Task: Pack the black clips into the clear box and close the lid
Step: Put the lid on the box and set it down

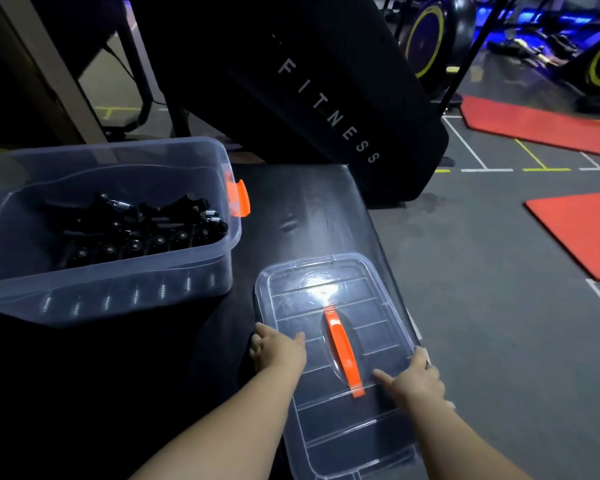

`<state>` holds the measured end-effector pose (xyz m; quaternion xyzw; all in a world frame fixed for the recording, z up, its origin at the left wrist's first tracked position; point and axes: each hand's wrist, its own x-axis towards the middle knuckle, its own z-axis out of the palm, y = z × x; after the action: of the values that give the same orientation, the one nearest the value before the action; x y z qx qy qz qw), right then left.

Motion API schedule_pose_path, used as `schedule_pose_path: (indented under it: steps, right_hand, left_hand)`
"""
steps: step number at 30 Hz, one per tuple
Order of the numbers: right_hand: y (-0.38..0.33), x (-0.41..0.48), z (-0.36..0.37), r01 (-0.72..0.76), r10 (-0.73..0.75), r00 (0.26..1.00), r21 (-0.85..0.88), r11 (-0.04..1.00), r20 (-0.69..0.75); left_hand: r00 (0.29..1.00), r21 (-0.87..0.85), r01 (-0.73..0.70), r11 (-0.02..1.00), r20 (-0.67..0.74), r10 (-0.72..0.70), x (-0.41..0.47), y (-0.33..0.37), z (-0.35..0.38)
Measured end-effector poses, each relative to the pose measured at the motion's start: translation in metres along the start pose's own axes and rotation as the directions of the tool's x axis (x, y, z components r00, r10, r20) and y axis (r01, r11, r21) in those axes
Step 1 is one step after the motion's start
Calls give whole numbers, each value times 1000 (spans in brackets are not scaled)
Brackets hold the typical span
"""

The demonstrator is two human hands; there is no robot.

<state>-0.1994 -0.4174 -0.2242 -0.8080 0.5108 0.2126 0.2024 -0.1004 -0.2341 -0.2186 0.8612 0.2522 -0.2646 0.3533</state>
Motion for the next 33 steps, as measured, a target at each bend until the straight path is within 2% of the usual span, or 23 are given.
schedule_pose_path:
  steps: [3, 6, 10, 14, 17, 20, 24, 26, 33]
  right_hand:
    - [10, 3, -2, -1, 1, 1000, -7, 1000, -23]
    - [18, 5, -9, 6, -6, 1000, 20, 1000, -30]
    - [19, 5, -17, 16, -16, 1000, 33, 999, 20]
    - [18, 10, -27, 39, -48, 997, 160, 986, 53]
    - [7, -1, -52, 54, -54, 999, 238, 970, -6]
    - [-9, -20, -87, 70, -34, 991, 273, 959, -132]
    - [-39, -45, -129, 86, 16, 961, 353, 931, -276]
    - [-56, -61, -147, 94, 33, 954, 403, 911, -298]
    - [-130, -112, -175, 142, -26, 980, 601, 786, -197]
  left_hand:
    - [999, -70, 35, 997, -1, -36, 6, 6, 2]
    - [1000, -169, -24, 985, 6, 26, 12, 9, 2]
    - [992, -476, -59, 877, 72, 106, 6, 25, -4]
    - [975, -594, -87, 800, 114, 191, -8, 49, -24]
    - [962, -640, -144, 755, 89, 259, -20, 68, -42]
    - [959, -692, -164, 703, 56, 278, -34, 91, -60]
    - [956, -815, -174, 553, -4, 294, -57, 119, -96]
    - [956, -860, -191, 474, -52, 290, -67, 129, -119]
    - [972, -947, -223, 230, -197, 131, -82, 141, -215]
